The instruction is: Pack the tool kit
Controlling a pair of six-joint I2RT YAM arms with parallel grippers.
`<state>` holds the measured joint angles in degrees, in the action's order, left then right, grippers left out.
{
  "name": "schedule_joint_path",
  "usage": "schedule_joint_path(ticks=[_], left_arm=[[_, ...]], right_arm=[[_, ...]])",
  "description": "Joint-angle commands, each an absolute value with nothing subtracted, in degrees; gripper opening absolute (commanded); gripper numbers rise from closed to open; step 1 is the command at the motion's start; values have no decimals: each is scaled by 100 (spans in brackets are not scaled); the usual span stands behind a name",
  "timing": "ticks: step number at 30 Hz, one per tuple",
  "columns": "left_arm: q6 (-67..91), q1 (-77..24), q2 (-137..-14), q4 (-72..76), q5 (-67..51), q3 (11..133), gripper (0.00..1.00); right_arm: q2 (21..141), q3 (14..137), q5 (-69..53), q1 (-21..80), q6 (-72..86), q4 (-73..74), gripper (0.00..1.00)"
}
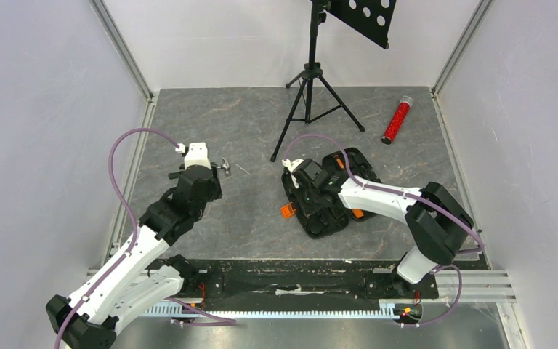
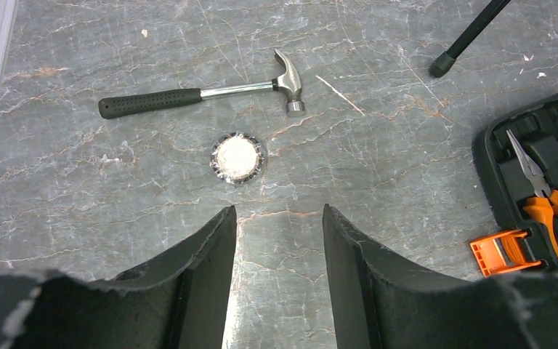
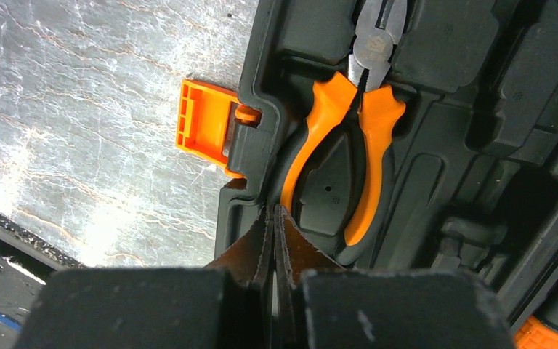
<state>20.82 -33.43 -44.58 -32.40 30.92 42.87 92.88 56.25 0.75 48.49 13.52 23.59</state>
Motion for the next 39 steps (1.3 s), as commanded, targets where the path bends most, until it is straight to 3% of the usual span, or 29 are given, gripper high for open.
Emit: schedule_joint_path(ticks=[1,9,18,22,25,30,34,39], left_arm=[[1933,-3296,-4420,-2989,3041,4289,54],[1932,-3270,-4515,-2990,2929,4300,54],[2150,-3239,-4967,-3137,2690,4542,54],[2211,-3064,-5545,-3431,2703,4846,54],[2463,-2679,-6220,-3628,2532,5095,53],[2988,-1836,-7323,-3728,2228,5383,60],[3271,-1365,-8125,-3665,1951,5628,71],[3273,-1205,-8945,-3594,1811,6105,84]], right_arm=[[9724,5544,156,4878,1489,2541,0],[9949,5530,334,4878,1426,2705,0],[9027,6357,358,4876,974,2624,6],[8433,6234,695,4874,900,2473,21],[7899,5827,1026,4844,914,2271,45],[7130,5040,1444,4693,989,1912,77],[6708,4578,1498,4525,1015,1709,88],[6443,4245,1396,4330,1005,1555,94]])
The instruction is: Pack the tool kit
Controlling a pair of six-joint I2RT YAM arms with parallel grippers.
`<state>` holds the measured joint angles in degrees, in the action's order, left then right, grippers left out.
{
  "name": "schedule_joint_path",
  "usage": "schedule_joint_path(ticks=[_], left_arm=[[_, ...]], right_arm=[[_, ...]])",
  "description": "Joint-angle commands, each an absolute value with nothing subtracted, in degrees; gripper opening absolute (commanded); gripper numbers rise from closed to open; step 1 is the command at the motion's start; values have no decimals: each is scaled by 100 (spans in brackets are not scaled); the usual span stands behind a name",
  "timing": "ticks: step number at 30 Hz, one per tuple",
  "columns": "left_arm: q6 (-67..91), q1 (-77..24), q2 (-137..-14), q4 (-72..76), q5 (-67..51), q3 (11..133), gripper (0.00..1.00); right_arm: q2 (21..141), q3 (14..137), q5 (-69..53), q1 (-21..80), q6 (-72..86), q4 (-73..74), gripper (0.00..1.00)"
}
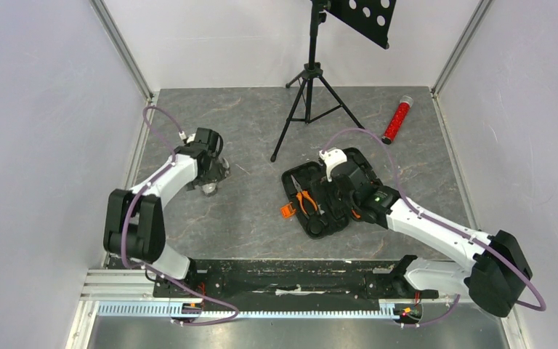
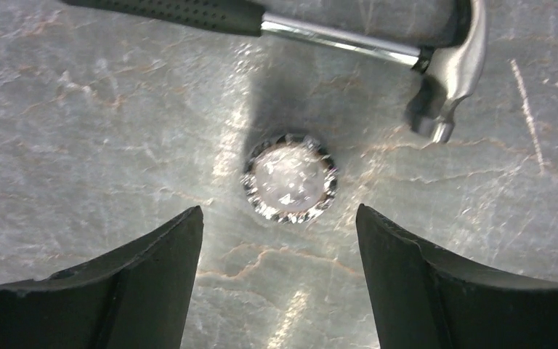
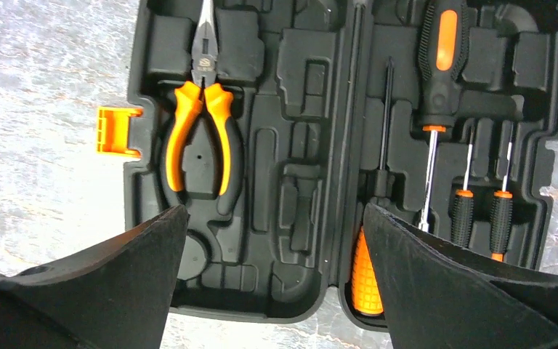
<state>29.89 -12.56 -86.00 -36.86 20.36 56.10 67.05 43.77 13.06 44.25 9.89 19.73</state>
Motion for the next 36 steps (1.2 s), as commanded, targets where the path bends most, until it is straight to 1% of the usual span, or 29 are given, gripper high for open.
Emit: schedule_joint_path(ticks=[1,5,9,13,17,21,22,28,30,32,34,36], left_arm=[[3261,-1196,-9079,-3556,1718,6155,84],[3296,-1126,-9501,-3507,1398,6267,84],[3382,-988,-9750,-3516,1268,6176,80],[3479,-941,-9755,-3504,1401,6092,77],[3495,-918,-9820,-3550,1431,6108,77],[3443,-923,-9592,-3506,1381,6091,76],[3422,-917,-9530,-3490,1374,6082,74],[3456,-905,-9213,-3420,1239,5947,50],[3456,-907,-9193,-3436,1237,5924,47],[3457,-905,-9150,-3525,1314,5956,48],[3444,-905,-9035,-3557,1439,5958,57],[3414,-905,-8945,-3546,1564,5967,69]], right_arm=[[6420,4201,1371,4301,1010,1527,94],[6270,4058,1318,4191,998,1473,95],[6137,3980,1281,4089,1009,1436,96],[6065,3938,1172,4014,1029,1406,96],[6041,3894,1121,3985,1074,1351,96],[6013,3854,1090,3963,1094,1349,96],[6010,3843,1090,3952,1092,1349,96],[6055,3841,984,3928,1135,1284,96],[6052,3841,960,3928,1145,1283,96],[6039,3843,950,3929,1150,1291,96],[6021,3841,940,3920,1151,1283,96],[6009,3824,933,3919,1158,1284,97]])
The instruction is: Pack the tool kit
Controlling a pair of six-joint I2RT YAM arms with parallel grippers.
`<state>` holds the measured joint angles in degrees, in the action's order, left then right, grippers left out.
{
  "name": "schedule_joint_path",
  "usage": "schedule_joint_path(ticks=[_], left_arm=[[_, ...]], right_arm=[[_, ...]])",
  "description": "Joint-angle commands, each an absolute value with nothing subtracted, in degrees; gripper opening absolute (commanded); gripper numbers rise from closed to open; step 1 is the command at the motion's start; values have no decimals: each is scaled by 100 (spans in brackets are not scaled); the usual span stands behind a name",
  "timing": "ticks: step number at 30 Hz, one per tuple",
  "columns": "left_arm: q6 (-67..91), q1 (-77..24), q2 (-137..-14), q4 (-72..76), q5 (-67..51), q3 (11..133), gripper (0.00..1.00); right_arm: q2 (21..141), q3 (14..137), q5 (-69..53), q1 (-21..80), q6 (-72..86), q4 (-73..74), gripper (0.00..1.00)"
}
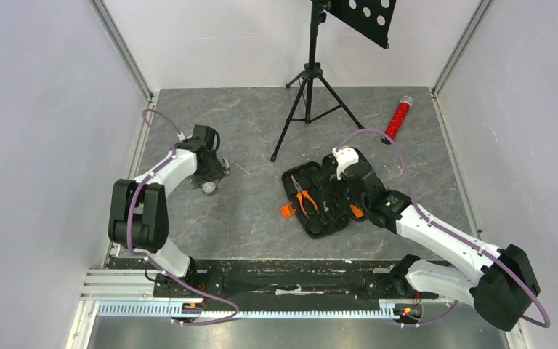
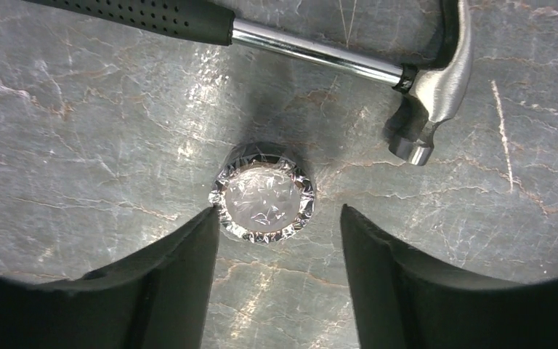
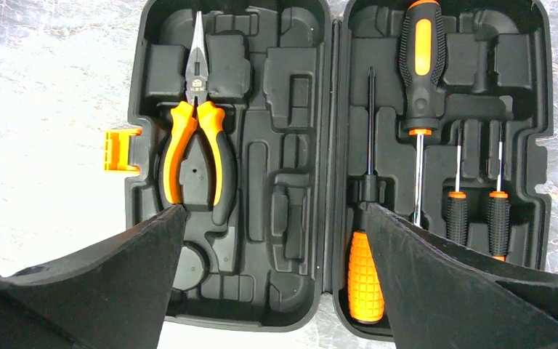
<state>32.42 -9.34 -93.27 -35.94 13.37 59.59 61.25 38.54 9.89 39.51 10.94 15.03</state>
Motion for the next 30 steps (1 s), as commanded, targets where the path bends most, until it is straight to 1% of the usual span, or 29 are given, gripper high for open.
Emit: schedule_joint_path(ticks=[1,4,11,14,17,19,22,26,30], left_arm=[[3394,-897,-8945,-3550,1609,5989,74],[3362,-849,-9102,-3553,1559,6049,81],[3450,-684,-9635,-3408,1310,5999,81],[3492,-650,-9809,-3319,1204,6003,78],[3514,-650,-9922,-3339,1038,6020,70],[3525,-651,-9851,-3338,934,5973,62],[3501,-650,-9625,-3287,633,5903,57],[3433,-651,-9137,-3044,-240,5764,52],[3405,-650,-8539,-2598,-1480,5522,52]], right_arm=[[6012,3823,934,3916,1155,1283,97],[6026,3823,923,3908,1144,1283,97],[6012,3788,914,3902,1140,1288,97],[6034,3779,896,3895,1150,1283,97],[5985,3765,909,3893,1146,1288,97],[5940,3736,926,3884,1147,1290,97],[5916,3711,895,3872,1144,1253,97],[5751,3498,441,3863,1021,775,98],[5295,2886,-165,3868,806,-537,98]])
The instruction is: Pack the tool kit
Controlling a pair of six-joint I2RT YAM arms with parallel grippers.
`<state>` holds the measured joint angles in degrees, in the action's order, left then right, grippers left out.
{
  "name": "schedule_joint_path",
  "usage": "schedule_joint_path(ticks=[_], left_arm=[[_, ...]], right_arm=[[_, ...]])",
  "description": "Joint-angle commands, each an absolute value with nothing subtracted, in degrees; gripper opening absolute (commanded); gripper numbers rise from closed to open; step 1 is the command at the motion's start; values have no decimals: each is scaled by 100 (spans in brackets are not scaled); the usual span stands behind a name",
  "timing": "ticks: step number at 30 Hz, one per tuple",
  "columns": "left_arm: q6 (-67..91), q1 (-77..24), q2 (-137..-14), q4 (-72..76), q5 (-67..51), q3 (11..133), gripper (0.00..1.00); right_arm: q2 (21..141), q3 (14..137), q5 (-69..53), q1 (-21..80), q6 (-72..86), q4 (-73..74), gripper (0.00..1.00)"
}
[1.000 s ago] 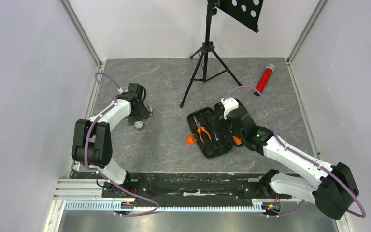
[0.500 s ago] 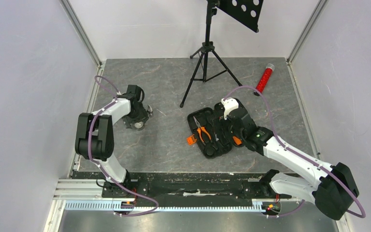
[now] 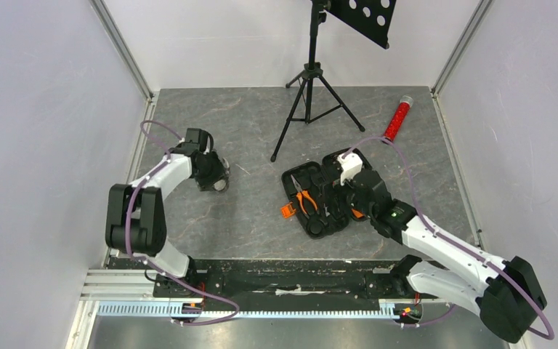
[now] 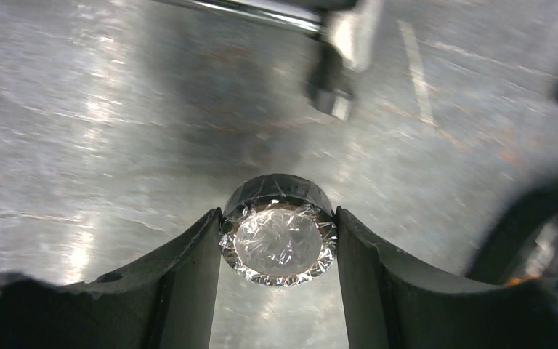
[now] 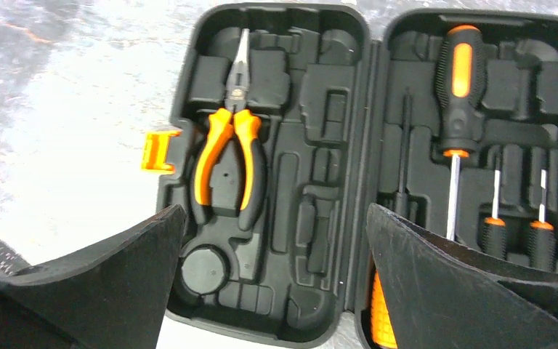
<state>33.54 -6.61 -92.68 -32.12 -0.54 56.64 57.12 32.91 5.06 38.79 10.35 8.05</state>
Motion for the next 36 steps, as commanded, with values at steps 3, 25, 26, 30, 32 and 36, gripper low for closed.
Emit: schedule_joint_path(ticks=[3,25,26,30,32,36], left_arm=[[3420,-659,-8081,-2279,-2653,5369,52],[8160,-2672,-5886,3296,-4647,3795,47],[8305,-2717,-5856,3451,-4537,3734,47],[8611,-2827,-5711,3665,-4082,3520,47],[8701,-2847,-5654,3756,-3979,3454,47],[8960,-2856,-5540,3958,-3819,3365,47]], right_arm=[[5063,2568,-784,3867,645,-1371,98],[5982,1988,-3342,3969,-102,-8017,98],[6091,2126,-3455,3973,-100,-8095,98],[6603,2687,-3917,3973,188,-8357,98],[6837,2936,-4105,3973,282,-8376,98],[7214,3336,-4557,3973,485,-8367,97]])
